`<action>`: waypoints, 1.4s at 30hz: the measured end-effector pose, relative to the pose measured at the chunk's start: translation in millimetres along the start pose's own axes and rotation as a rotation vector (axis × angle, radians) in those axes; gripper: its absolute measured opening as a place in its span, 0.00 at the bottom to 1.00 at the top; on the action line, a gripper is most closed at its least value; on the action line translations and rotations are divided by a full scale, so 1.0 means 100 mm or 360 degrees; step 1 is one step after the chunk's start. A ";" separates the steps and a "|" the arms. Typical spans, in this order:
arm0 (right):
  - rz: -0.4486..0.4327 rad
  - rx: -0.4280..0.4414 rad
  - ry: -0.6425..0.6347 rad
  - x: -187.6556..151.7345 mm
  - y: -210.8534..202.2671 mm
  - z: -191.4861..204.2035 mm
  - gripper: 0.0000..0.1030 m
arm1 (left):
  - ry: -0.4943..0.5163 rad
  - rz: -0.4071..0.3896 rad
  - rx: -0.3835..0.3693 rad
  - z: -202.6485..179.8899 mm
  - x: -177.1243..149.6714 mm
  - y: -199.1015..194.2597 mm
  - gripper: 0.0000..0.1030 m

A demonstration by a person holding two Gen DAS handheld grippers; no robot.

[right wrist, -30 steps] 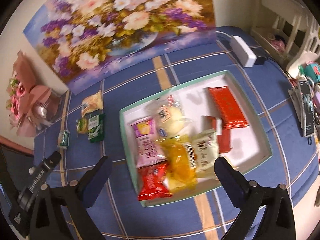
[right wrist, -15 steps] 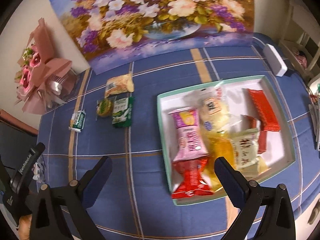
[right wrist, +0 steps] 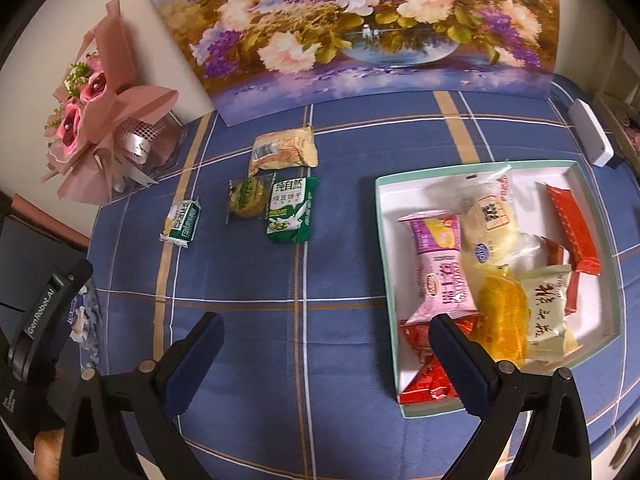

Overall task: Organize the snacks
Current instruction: 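Move both open tools back over the remaining snacks, then grasp the green Haochidian packet with left tool while right tool grasps the green-white biscuit carton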

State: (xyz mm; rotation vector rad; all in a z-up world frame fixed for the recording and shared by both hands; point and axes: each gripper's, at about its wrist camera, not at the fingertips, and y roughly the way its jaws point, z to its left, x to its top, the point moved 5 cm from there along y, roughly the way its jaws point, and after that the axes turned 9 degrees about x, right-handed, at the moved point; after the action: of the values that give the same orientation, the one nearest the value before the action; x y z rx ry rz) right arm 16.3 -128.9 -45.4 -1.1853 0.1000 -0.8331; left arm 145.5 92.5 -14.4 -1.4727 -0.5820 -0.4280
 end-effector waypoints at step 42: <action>0.0081 -0.0046 -0.0075 0.81 1.43 0.12 0.81 | 0.0486 0.0333 -0.0259 -0.93 0.34 1.51 0.98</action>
State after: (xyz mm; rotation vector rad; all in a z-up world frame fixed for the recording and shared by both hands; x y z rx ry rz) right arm 153.3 -151.9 -133.6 -1.2240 0.1030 -0.7610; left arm 273.2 12.3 -114.4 -1.5668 -0.1509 -0.5328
